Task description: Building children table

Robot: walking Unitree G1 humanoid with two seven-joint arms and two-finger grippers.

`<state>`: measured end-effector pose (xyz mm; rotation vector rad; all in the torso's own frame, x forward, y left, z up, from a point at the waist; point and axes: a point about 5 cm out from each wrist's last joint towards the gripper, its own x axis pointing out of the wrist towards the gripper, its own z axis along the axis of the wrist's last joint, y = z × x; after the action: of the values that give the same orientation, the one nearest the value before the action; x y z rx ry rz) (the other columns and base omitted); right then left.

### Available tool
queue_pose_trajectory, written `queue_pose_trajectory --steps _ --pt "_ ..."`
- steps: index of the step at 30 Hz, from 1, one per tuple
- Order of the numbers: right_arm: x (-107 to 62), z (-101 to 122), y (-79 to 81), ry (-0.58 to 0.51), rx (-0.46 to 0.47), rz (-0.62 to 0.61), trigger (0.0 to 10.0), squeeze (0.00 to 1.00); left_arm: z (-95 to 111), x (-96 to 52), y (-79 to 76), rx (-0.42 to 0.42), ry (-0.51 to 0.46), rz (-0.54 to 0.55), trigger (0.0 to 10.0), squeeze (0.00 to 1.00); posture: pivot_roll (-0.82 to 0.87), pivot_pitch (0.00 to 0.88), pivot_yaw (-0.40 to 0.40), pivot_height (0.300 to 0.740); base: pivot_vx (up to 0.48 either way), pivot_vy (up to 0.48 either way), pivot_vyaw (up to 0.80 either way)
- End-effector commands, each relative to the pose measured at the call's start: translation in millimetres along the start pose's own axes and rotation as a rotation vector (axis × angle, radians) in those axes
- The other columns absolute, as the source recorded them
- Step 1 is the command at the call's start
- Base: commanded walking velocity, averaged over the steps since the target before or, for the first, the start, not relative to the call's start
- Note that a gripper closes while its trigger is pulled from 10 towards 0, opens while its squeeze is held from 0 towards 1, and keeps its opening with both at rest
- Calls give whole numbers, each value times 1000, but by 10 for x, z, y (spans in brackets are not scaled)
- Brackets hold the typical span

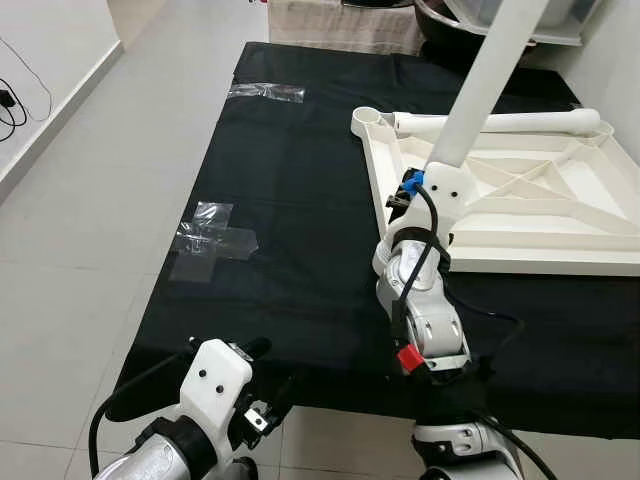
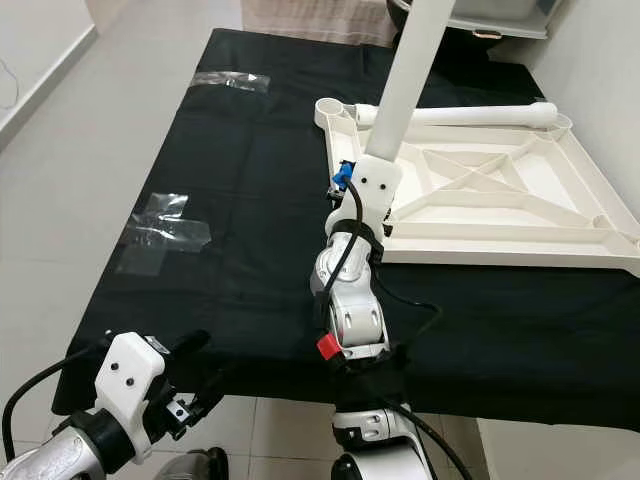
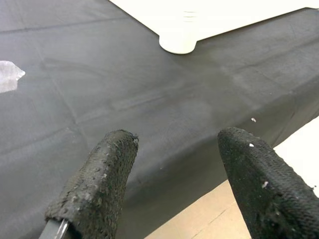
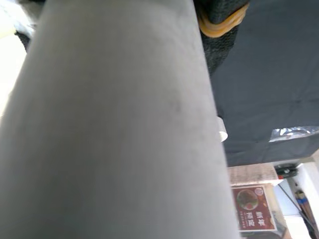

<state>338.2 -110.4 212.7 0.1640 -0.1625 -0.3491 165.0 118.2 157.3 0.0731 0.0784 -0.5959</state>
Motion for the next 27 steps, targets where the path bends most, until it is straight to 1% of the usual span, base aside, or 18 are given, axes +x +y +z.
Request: queue_pose_trajectory --steps 1,2,3,5,10,15,19,20,21,23,25,27 --pt "-200 -367 0 202 126 -19 10000 0 -46 -10 -23 -2 19 -14 10000 0 173 184 -66 740 0 0 0" --pt "-200 -367 0 202 126 -19 10000 0 -46 -10 -23 -2 19 -14 10000 0 173 184 -66 740 0 0 0" --pt "-220 -376 8 195 88 -1 10000 0 -47 -5 -24 -2 19 -16 10000 0 176 188 -68 740 0 0 0" --pt "-227 -384 6 197 78 0 10000 0 -48 -4 -24 -1 18 -15 10000 0 177 190 -70 740 0 0 0" --pt "-232 -405 -7 206 76 -10 10000 0 -50 -8 -20 -1 18 -12 10000 0 178 192 -68 740 0 0 0" --pt "-215 -392 23 192 75 4 10000 0 -54 -5 -17 -2 18 -9 10000 0 176 194 -66 740 0 0 0" --pt "-198 -344 55 159 65 32 10000 0 -58 -3 -20 -2 19 -13 10000 0 178 193 -68 740 0 0 0" --pt "-184 -319 64 155 63 34 10000 0 -51 -1 -18 -1 17 -13 10000 0 174 189 -70 740 0 0 0" --pt "-171 -290 80 147 74 45 10000 0 -52 -1 -14 -2 17 -13 10000 0 174 209 -68 740 0 0 0" --pt "-130 -191 93 107 73 57 10000 0 -63 -4 -13 -3 19 -11 10000 0 178 192 -65 740 0 0 0" --pt "-111 -151 96 93 74 59 10000 0 -65 -3 -13 -3 19 -10 10000 0 178 194 -67 740 0 0 0" --pt "-58 -11 110 35 63 63 10000 0 -69 -5 -9 -2 20 -9 10000 0 175 198 -68 740 0 0 0"
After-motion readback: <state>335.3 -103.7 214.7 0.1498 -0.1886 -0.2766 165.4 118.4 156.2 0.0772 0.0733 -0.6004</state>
